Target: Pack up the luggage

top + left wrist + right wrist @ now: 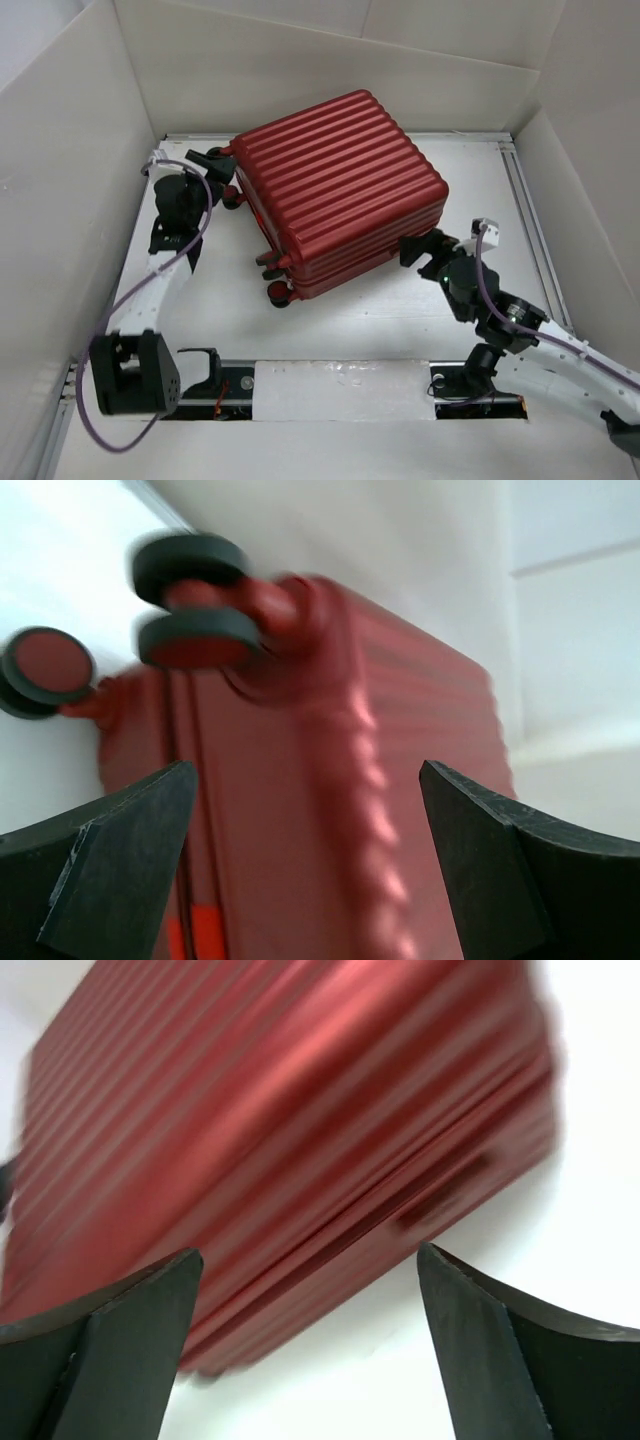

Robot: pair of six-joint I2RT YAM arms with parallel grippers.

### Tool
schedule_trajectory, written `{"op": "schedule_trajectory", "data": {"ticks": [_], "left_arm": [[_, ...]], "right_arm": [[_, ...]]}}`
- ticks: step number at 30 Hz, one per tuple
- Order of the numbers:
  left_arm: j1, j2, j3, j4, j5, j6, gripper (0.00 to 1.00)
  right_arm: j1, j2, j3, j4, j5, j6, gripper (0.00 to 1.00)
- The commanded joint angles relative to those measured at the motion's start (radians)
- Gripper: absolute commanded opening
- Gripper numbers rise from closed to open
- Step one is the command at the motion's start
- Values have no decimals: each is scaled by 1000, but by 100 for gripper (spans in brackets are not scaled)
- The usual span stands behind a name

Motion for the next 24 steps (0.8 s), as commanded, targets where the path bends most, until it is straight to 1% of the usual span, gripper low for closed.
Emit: {"op": "schedule_trajectory", "data": {"ticks": [1,2,3,5,6,7,10,11,12,16,19,21,24], "left_arm": [[42,116,116,26,31,-34,92],[56,147,143,11,42,-34,93],[56,171,161,25,57,-34,93],[99,237,183,89,114,-86,93],[114,257,183,141,149,-109,93],[131,277,167,185,180,-134,96],[163,374,178,268,255,-174,98],[164,400,215,269,270,-174,98],[164,444,215,296,292,-194,98],[173,535,227,432,330,-255,98],[173,604,267,514,362,-288,95],[173,625,281,555,363,-298,92],[173,656,305,618,372,-308,78]], "right_arm": [[-151,12,34,-28,-170,-121,96],[-237,21,34,2,-221,-135,96],[-273,30,34,22,-311,-150,97],[-355,61,34,67,-384,-179,99],[-377,61,23,84,-448,-193,100],[-399,77,14,101,-476,-207,100],[-463,113,14,124,-555,-239,100],[-474,125,14,133,-556,-239,100],[-498,125,14,153,-569,-248,100],[-566,145,4,196,-655,-270,100],[-615,154,4,207,-709,-281,100],[-644,165,-5,207,-744,-281,100],[-699,194,-17,228,-784,-265,100]]}}
